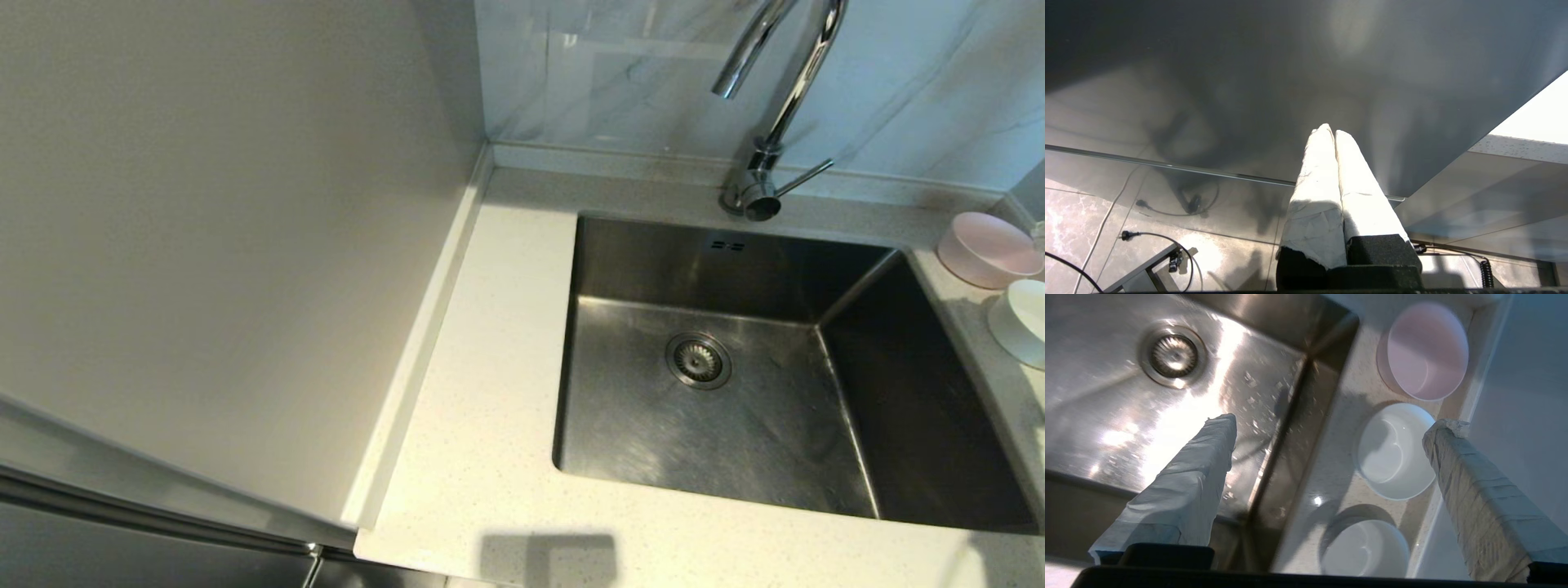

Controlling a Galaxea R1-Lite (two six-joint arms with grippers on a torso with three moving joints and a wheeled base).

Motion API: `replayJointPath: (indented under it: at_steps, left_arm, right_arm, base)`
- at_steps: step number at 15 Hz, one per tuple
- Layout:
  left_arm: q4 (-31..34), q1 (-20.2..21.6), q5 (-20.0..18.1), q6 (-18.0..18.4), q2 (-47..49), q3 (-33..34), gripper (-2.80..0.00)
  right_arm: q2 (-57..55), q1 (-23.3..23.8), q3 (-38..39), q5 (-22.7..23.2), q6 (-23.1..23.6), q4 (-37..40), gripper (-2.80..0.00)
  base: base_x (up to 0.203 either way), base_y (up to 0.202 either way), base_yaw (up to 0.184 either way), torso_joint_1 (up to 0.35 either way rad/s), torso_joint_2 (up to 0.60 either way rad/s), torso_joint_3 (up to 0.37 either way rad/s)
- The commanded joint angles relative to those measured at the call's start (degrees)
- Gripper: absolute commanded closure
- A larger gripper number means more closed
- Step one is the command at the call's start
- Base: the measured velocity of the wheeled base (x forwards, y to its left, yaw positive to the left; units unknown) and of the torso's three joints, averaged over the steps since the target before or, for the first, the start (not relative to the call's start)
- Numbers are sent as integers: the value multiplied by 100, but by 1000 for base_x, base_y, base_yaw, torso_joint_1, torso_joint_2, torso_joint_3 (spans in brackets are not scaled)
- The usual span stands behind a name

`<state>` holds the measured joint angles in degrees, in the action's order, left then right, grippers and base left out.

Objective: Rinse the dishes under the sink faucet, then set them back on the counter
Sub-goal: Put a bowl into the sink

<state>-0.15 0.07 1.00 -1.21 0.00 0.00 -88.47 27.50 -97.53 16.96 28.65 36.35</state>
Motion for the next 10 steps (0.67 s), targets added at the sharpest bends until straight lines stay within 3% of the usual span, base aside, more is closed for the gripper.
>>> replayJointPath:
  at_steps: [1,6,10]
  left_arm:
    - [-2,1,-4,-2,-18,0,0]
    - [-2,1,5,-2,-18,0,0]
    - [-2,1,5,-2,-18,0,0]
  right_arm:
    - [-1072,136,-632,-9,120,232,-280]
    - [-2264,153,-1519,-364,187,173,-280]
    - [-2962,-21,-1547,-689,185,-920,-280]
  base:
    - [0,0,0,0,0,0]
    - [0,0,0,0,0,0]
    - [0,0,0,0,0,0]
